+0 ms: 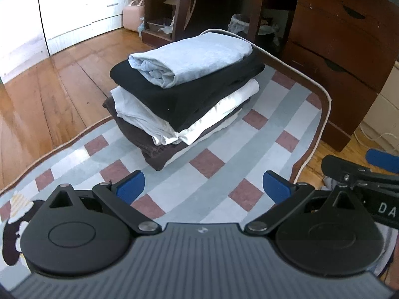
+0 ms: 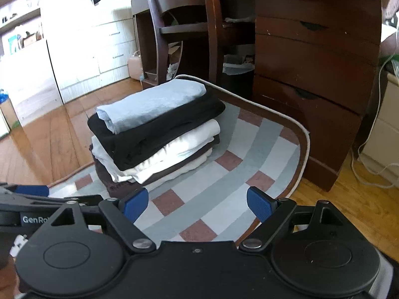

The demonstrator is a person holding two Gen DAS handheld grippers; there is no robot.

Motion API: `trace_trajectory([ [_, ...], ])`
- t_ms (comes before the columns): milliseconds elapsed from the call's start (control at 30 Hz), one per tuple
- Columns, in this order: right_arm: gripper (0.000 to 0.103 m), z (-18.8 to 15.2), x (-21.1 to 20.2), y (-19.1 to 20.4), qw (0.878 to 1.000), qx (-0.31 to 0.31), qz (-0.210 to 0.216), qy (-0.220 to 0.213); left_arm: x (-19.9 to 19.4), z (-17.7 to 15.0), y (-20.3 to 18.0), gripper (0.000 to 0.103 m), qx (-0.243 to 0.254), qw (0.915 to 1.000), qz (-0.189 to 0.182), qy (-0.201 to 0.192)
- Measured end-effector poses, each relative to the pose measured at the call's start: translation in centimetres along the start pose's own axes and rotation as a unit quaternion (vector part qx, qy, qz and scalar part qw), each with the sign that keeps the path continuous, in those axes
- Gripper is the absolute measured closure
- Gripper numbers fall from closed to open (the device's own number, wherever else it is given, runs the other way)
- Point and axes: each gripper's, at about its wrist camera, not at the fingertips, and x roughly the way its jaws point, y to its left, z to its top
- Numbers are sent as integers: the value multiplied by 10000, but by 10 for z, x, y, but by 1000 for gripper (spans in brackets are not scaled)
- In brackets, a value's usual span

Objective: Fold clothes

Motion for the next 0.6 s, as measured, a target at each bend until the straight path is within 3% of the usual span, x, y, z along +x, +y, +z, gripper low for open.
trace_trajectory([
  [600, 14, -1, -5, 26, 9996, -292, 52, -27, -3, -5, 24, 0, -114, 9998, 51, 169],
])
